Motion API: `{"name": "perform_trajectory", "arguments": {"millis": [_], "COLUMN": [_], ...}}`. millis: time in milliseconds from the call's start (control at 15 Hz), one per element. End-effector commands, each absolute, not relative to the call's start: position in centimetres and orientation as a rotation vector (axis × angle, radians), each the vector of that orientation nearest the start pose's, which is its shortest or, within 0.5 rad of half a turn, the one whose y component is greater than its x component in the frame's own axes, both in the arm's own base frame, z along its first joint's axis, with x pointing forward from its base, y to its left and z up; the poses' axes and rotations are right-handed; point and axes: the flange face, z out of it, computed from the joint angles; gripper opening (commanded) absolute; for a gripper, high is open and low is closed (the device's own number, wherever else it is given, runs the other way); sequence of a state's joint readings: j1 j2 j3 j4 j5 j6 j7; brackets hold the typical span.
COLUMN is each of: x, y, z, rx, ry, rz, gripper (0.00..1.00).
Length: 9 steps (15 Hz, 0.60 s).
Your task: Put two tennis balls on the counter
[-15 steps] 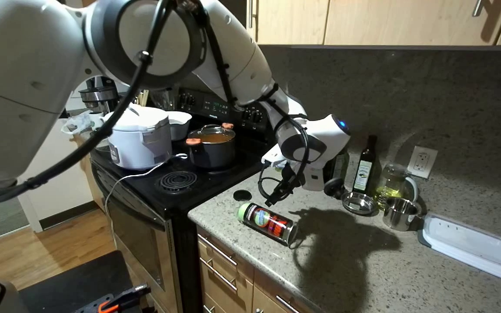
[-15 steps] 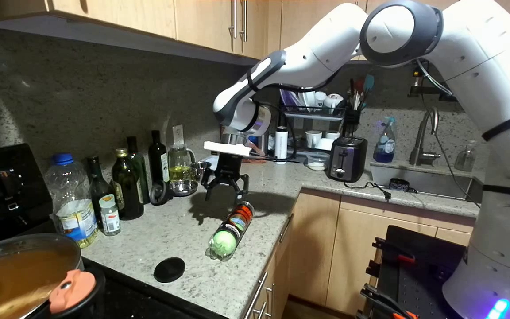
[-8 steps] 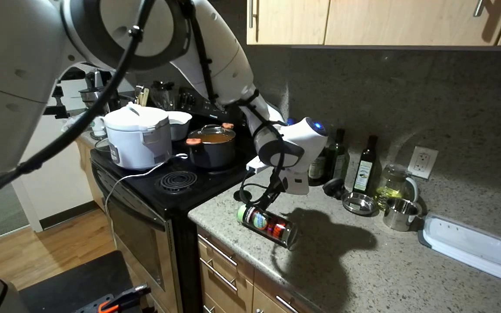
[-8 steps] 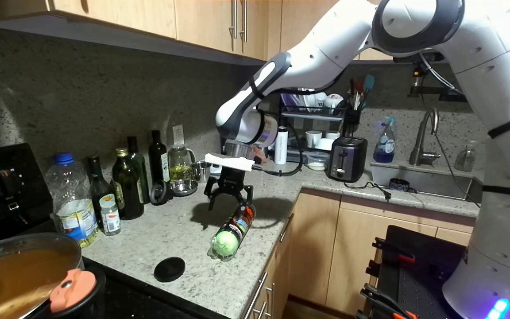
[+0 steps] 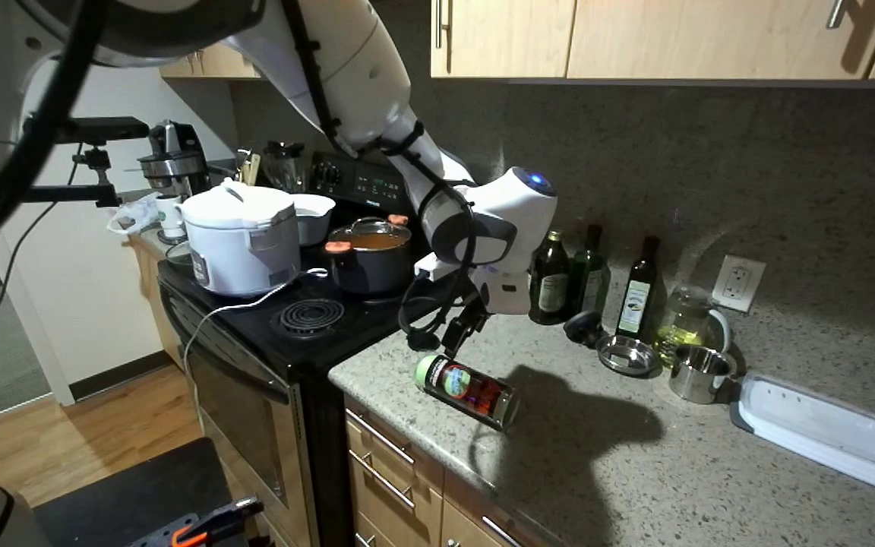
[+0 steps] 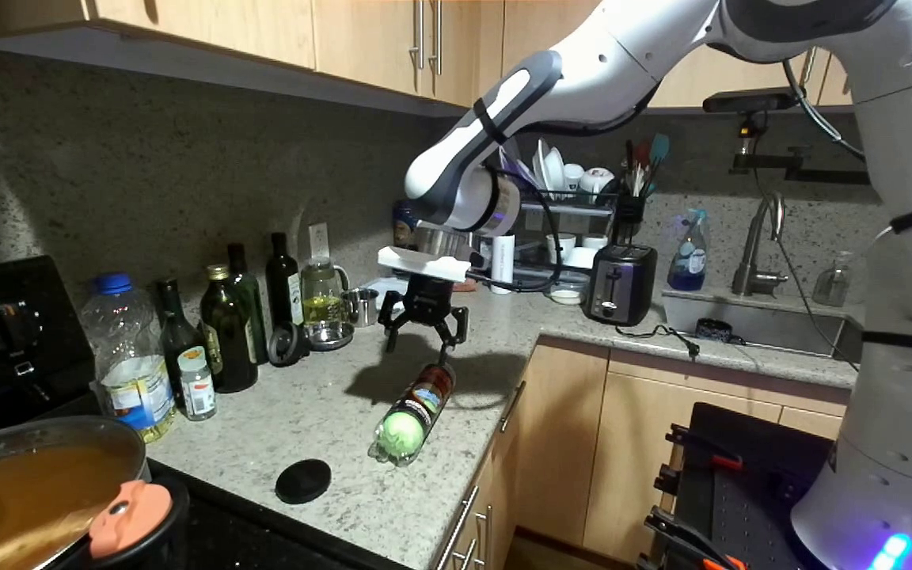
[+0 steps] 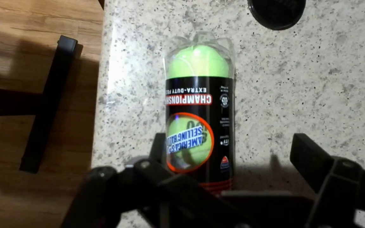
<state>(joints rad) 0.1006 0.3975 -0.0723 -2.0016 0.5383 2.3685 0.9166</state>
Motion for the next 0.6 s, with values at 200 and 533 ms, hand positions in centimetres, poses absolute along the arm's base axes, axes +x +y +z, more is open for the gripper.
{"name": "perform_trajectory", "arguments": {"millis": [200,533], "x": [57.3,57.9], "y": [2.4,2.8], "z": [23.2,20.6], "rx": [-2.275,-2.326], "ry": [1.833,1.737], "rz": [0.330,0.238], "gripper": [1.00,1.00]}}
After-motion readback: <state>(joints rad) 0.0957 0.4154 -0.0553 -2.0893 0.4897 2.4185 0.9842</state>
